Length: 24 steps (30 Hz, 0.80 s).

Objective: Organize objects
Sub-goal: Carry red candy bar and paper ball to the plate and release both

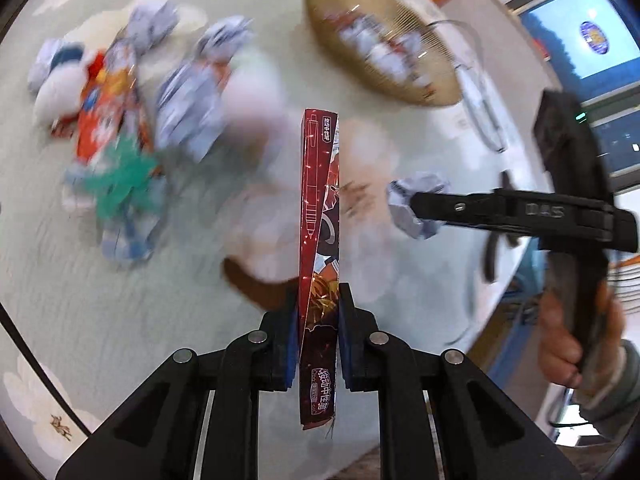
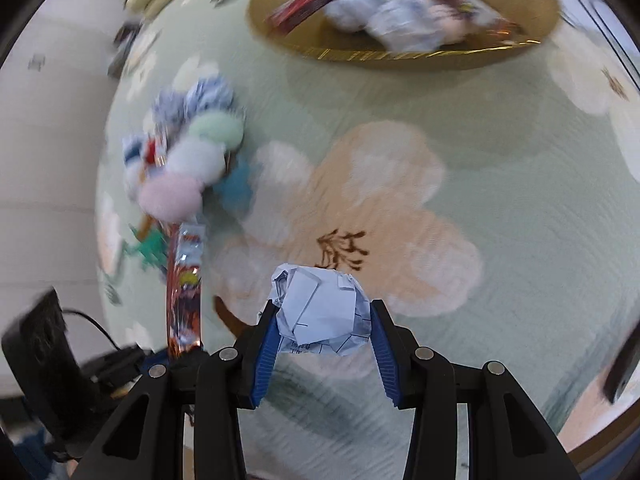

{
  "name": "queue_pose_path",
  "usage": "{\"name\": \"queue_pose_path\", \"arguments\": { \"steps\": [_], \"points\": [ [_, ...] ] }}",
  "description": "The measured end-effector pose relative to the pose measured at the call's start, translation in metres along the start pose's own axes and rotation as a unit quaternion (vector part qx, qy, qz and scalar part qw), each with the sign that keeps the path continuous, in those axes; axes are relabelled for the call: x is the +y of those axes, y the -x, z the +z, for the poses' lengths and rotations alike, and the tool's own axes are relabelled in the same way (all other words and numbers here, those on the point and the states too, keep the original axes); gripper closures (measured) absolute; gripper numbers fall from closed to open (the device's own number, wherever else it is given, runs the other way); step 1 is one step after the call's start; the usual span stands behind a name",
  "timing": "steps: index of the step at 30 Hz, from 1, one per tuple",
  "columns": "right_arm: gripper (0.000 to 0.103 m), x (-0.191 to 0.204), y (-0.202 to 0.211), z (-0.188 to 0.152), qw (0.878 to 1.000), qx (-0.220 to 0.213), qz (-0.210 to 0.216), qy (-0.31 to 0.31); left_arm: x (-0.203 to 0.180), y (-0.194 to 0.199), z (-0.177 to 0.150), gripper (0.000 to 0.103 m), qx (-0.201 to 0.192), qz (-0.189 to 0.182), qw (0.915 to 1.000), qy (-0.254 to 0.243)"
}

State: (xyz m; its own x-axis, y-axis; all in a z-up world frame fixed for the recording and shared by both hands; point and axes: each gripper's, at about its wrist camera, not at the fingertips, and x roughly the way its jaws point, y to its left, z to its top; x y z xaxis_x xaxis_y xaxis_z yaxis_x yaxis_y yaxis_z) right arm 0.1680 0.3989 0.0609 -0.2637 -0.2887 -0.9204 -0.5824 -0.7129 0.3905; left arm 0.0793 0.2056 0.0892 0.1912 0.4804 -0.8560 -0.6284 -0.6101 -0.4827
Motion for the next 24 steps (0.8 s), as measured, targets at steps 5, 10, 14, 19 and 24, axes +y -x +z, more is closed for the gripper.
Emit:
{"name": "queue_pose_path", "arguments": {
  "steps": [5, 10, 14, 19, 24],
  "points": [
    [0.060, -0.013, 0.044, 0.021, 0.999, -0.044, 0.005, -0.026, -0.028, 0.019, 0.051, 0.090, -0.038, -0.013, 0.9986, -0.035],
    [0.060, -0.012, 0.096, 0.065, 0.991, -0.132, -0.010, -0.013, -0.043, 0.032, 0.114, 0.090, -0.081, -0.006, 0.9947, -0.063],
    [0.060, -0.010, 0.133, 0.099, 0.977, -0.207, -0.053, 0.000, -0.053, 0.023, 0.160, 0.090, -0.099, -0.002, 0.9929, -0.067],
    [0.060, -0.015, 0.150, 0.135, 0.966, -0.252, -0.064, -0.013, -0.075, -0.002, 0.215, 0.090, -0.101, -0.003, 0.9923, -0.071],
    [0.060, -0.024, 0.156, 0.157, 0.965, -0.258, -0.040, -0.022, -0.090, -0.015, 0.241, 0.090, -0.106, -0.008, 0.9916, -0.072]
  ]
}}
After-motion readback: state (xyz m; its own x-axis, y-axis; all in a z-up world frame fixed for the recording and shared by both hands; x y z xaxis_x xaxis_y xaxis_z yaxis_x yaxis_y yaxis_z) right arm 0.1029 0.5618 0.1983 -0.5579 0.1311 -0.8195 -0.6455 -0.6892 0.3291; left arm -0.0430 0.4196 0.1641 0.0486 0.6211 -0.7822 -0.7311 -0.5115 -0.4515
